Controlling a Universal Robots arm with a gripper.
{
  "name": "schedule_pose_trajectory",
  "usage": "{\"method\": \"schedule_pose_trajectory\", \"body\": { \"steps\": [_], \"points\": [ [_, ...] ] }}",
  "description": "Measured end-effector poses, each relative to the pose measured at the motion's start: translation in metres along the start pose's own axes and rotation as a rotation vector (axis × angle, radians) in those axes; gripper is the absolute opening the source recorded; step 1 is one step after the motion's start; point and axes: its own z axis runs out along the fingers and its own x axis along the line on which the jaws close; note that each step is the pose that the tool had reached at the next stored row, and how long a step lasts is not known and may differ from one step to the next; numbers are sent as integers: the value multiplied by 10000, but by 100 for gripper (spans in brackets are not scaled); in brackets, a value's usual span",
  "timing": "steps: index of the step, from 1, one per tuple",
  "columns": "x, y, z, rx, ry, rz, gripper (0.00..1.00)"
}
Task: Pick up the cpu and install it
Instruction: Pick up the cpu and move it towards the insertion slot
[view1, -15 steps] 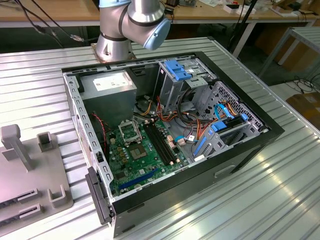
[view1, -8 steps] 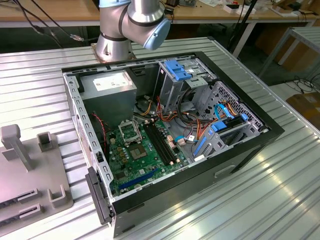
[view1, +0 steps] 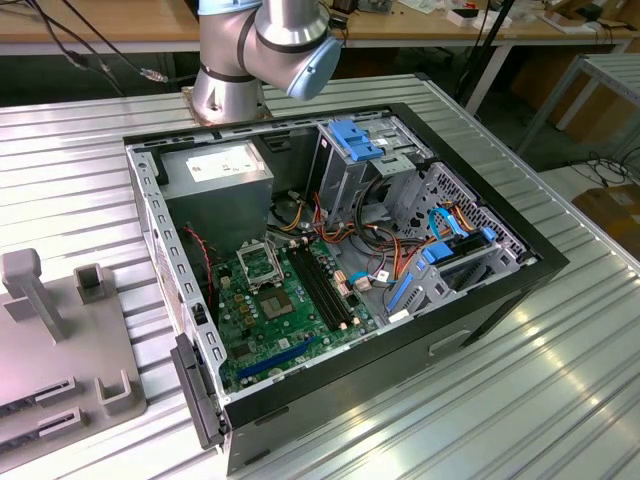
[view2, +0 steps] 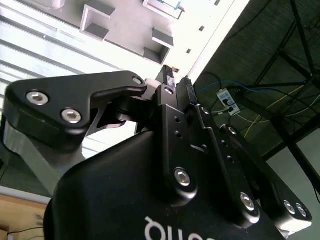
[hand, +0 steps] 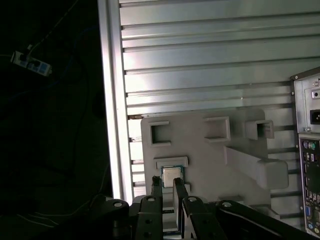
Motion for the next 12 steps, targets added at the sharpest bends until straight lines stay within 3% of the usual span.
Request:
{"method": "schedule_pose_trajectory", "body": {
  "steps": [6,12],
  "points": [
    [2,0,0,0,0,0,25],
    [4,0,0,0,0,0,44]
  ]
}}
